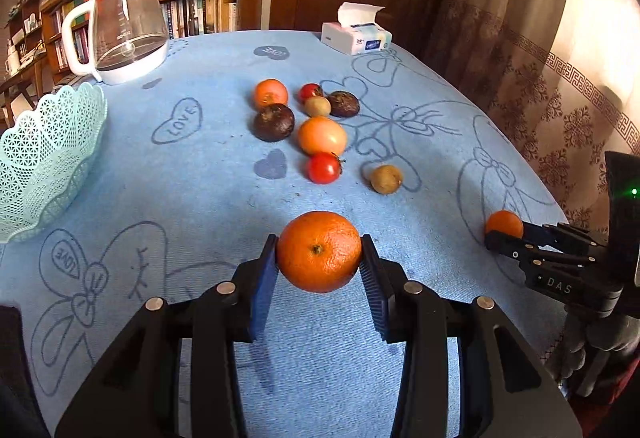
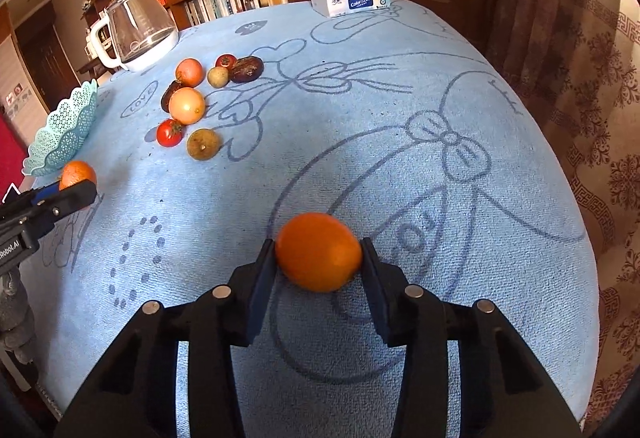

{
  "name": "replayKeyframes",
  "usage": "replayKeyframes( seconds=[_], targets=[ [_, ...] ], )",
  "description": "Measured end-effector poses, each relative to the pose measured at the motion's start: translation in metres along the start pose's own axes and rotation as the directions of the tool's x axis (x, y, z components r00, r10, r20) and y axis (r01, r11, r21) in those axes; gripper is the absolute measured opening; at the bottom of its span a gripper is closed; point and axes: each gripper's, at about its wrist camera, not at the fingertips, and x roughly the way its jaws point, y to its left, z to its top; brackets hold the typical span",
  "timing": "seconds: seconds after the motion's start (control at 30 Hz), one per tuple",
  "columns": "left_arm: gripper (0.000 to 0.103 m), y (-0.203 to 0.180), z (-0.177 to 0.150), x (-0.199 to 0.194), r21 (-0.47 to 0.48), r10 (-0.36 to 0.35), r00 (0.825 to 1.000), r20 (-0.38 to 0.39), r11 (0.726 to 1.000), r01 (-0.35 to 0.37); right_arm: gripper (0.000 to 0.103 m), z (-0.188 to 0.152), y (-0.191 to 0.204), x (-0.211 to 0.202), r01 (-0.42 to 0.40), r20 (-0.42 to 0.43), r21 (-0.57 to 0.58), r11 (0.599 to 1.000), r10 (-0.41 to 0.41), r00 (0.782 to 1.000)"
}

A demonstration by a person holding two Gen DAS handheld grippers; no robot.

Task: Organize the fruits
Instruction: 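Carry the orange into the green lattice basket and open the left gripper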

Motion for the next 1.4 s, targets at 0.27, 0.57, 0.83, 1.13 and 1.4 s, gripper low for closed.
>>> replayKeyframes(
  seconds=[0.27, 0.57, 0.83, 1.13, 1.4],
  targets=[
    [0.041, 0.034, 0.011, -0.019, -0.050, 0.063, 0.996, 0.057, 0.997, -0.060, 0.042, 0.005, 0.005, -0.010, -0.015, 0.032, 0.022, 1.000, 0.014, 0.999],
    [0.041, 0.094, 0.025, -0.047, -0.143, 0.209, 0.969, 0.130, 0.971, -0.190, 0.042, 0.016, 0.018, -0.022, -0.051, 0.074, 0.022, 0.998, 0.049, 0.996],
    [0.041, 0.157, 0.033, -0.068, -0.237, 0.393, 0.904, 0.169, 0.907, -0.349, 0.042, 0.017, 0.034, -0.021, -0.073, 0.071, 0.015, 0.997, 0.072, 0.995],
    [0.041, 0.214, 0.034, -0.065, -0.339, 0.459, 0.879, 0.127, 0.853, -0.397, 0.042, 0.018, 0.050, -0.017, -0.083, 0.059, 0.006, 0.997, 0.082, 0.995],
    [0.041, 0.235, 0.030, -0.054, -0.371, 0.469, 0.880, 0.080, 0.833, -0.410, 0.042, 0.023, 0.065, -0.012, -0.100, 0.052, -0.014, 0.995, 0.101, 0.994]
  ],
)
